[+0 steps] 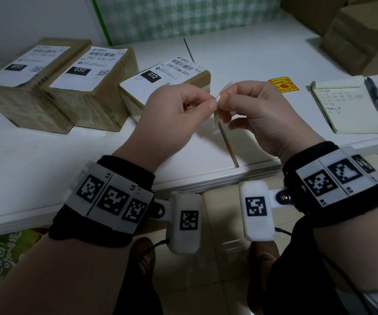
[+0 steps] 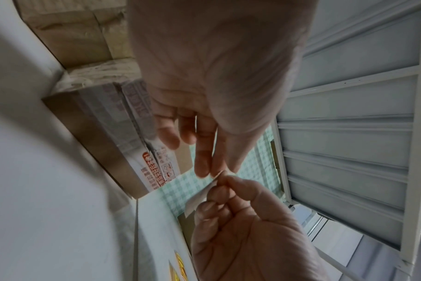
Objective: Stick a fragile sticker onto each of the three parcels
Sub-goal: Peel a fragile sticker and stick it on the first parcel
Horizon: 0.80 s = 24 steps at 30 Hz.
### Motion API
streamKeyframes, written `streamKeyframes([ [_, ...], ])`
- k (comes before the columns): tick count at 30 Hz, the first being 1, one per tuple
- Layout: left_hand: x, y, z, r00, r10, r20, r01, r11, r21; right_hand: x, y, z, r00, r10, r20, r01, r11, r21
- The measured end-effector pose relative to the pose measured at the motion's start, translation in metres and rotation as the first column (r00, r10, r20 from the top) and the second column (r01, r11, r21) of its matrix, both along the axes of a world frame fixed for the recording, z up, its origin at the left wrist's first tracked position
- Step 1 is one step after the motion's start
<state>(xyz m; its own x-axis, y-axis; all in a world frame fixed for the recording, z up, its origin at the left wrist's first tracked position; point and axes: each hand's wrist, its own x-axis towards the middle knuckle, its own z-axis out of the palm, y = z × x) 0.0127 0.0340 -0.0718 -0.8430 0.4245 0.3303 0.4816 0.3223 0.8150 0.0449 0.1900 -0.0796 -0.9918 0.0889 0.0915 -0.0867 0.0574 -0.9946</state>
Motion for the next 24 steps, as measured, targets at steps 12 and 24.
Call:
streamKeyframes([
  [12,-0.0020,0.0001,-0.0023,0.999,0.033,-0.002,-0.033,0.999,-0.041,-0.0015,-0.0015,-0.0038,0.999,0.033,-0.018,-0.031,0.996,0.086],
  [24,-0.0026,0.0014,-0.0029,0.979,-0.075,0.189,0.066,0.996,0.053,-0.0032,-0.0024,-0.0057,0.997,0.081,0.011,-0.081,0.997,0.014],
])
